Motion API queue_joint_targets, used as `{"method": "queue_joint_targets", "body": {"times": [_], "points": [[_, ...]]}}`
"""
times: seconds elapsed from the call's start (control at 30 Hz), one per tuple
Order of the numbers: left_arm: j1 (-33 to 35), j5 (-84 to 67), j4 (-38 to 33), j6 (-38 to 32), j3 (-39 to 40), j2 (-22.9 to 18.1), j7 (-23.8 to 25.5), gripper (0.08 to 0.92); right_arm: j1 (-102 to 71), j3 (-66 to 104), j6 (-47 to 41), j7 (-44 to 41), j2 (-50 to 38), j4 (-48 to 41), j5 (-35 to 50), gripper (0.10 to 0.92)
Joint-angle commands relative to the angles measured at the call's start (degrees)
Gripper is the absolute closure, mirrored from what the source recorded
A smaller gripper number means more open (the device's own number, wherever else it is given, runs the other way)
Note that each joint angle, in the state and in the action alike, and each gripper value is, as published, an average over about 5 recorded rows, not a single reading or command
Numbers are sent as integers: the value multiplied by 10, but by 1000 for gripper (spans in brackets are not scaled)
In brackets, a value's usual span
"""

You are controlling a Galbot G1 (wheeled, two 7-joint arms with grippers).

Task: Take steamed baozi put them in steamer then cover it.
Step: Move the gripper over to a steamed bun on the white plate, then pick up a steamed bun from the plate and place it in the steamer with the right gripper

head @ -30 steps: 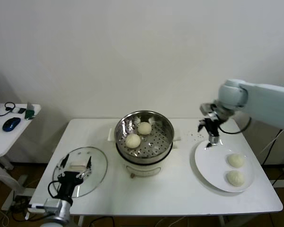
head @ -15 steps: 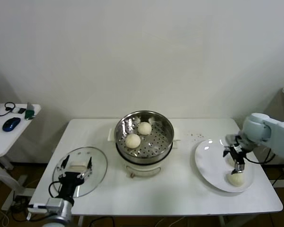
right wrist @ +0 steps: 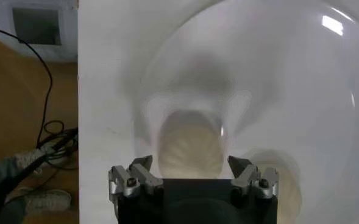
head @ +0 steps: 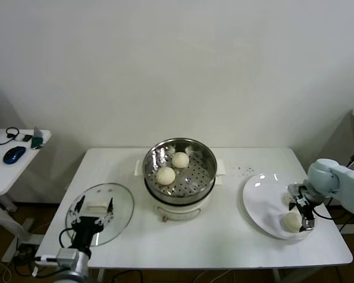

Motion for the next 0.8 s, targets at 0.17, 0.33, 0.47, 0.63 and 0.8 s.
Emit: {"method": "queue_joint_targets", "body": {"times": [0.17,0.33,0.47,0.63,0.8], "points": [[1,2,-1,1,-1,1,-1,177,-34,25,2,-3,11,-27,-18,235],[0,4,-2,1,-1,1,-2,177,-33,25,4,-5,17,-34,-16,320],[-1,7,-1,1,0,1,-2,177,-33,24,7,-8,20,-39,-16,349],[0,9,-2,1,0,2,-2,177,-29,24,10,-9,20,-36,-10,363],[3,9,-5,1,0,3,-1,177,35,-12,27,-10,21,-23,12,364]]}}
